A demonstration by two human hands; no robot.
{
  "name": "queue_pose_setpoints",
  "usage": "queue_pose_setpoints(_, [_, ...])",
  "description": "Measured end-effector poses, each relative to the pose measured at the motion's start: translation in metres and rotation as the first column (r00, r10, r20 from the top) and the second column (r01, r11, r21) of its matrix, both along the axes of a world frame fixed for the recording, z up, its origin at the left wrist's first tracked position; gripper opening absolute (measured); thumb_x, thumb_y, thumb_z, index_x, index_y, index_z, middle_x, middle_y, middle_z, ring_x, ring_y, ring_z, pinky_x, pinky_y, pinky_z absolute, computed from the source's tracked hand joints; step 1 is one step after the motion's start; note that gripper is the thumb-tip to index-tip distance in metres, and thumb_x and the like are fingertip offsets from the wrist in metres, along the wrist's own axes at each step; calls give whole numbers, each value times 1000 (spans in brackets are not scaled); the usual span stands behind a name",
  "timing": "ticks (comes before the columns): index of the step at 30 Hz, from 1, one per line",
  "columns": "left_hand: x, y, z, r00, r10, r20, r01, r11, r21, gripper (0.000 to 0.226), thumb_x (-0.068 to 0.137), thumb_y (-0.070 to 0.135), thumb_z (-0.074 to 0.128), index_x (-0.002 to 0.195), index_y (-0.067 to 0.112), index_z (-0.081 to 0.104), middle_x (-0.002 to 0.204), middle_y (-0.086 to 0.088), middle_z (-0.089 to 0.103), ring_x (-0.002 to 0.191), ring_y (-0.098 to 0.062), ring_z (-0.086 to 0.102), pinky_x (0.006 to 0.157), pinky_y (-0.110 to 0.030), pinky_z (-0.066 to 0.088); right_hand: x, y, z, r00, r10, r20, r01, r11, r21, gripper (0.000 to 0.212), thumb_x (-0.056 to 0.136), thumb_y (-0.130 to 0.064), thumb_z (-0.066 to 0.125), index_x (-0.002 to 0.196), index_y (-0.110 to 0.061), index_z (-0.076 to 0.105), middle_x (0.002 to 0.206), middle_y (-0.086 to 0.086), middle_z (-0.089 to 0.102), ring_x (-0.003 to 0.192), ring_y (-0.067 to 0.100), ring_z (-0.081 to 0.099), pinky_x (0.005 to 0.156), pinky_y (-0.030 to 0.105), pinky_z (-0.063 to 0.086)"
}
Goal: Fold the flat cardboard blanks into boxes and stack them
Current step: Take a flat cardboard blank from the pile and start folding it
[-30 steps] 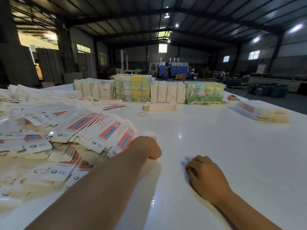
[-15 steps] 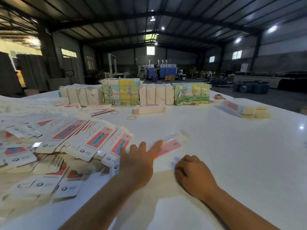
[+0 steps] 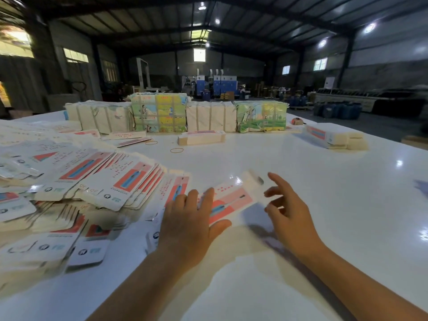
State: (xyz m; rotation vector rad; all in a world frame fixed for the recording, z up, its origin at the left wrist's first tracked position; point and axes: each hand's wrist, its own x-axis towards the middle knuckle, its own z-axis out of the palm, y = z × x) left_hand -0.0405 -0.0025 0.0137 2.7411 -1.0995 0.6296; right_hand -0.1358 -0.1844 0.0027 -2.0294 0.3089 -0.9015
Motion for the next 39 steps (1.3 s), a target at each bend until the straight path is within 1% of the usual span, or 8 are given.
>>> queue_pose_setpoints(3, [1, 2, -2, 986, -83, 143, 99, 989, -114, 71, 68, 60, 54, 117, 9, 65, 99, -14, 68, 84, -34, 67, 66, -45, 55, 1, 6, -2, 989, 92, -116, -103, 991, -87, 52, 90, -3, 53, 125, -40, 44, 119, -13, 48, 95, 3, 56, 76, 13, 48])
queue_pose_setpoints(6, [0, 2, 0, 984, -80, 159, 90, 994, -60, 71, 65, 59, 56, 111, 7, 67, 96, -16, 69, 80, -35, 67, 65, -48, 54, 3, 8, -2, 982, 106, -159, -124, 986, -109, 56, 86, 2, 54, 114, -46, 46, 114, -13, 48, 92, 3, 56, 77, 14, 45])
queue_pose_setpoints(9, [0, 1, 2, 987, -55, 148, 58, 998, -15, 73, 64, 61, 55, 112, 7, 67, 99, -16, 69, 82, -36, 67, 67, -50, 54, 4, 9, 2, 965, 246, -93, -207, 928, 309, 49, 86, 5, 55, 108, -37, 64, 103, -5, 64, 69, 3, 62, 60, 18, 48])
queue_pose_setpoints(11, [-1, 0, 2, 991, -53, 126, 56, 998, -13, 74, 64, 60, 55, 114, 8, 66, 101, -17, 68, 84, -37, 67, 68, -51, 54, 3, 8, 7, 915, 398, 70, -347, 686, 640, 41, 86, 8, 52, 101, -25, 71, 95, 7, 72, 65, 16, 64, 55, 25, 52])
queue_pose_setpoints(13, [0, 0, 2, 990, -76, 115, 79, 997, -19, 74, 65, 60, 55, 117, 9, 65, 104, -17, 68, 86, -37, 66, 69, -52, 54, 1, 6, 11, 893, 427, 144, -390, 573, 720, 34, 85, 11, 51, 98, -15, 69, 84, 11, 72, 59, 21, 63, 54, 28, 54])
queue_pose_setpoints(30, [-2, 8, 14, 962, -271, 35, 273, 952, -141, 74, 71, 66, 49, 120, 11, 59, 91, -4, 70, 68, -21, 65, 52, -31, 51, -4, 15, 9, 893, 449, 4, -413, 818, 401, 17, 85, 8, 57, 77, -5, 65, 58, 9, 56, 53, 18, 53, 63, 29, 51])
queue_pose_setpoints(36, [-6, 1, 4, 990, -139, -30, 126, 955, -269, 94, 69, 83, 7, 138, 28, 40, 119, 6, 60, 97, -14, 59, 73, -22, 43, -1, 17, 10, 931, 362, 52, -354, 855, 378, 20, 86, 3, 59, 74, -9, 67, 60, 14, 57, 55, 21, 54, 61, 30, 51])
queue_pose_setpoints(39, [-5, -5, -5, 995, -86, -41, 77, 977, -200, 92, 62, 82, -10, 131, 37, 32, 111, 12, 54, 86, -6, 46, 68, -17, 34, 0, 20, 8, 949, 308, 65, -310, 875, 372, 6, 85, -1, 61, 80, -3, 64, 62, 14, 57, 54, 20, 53, 58, 28, 51])
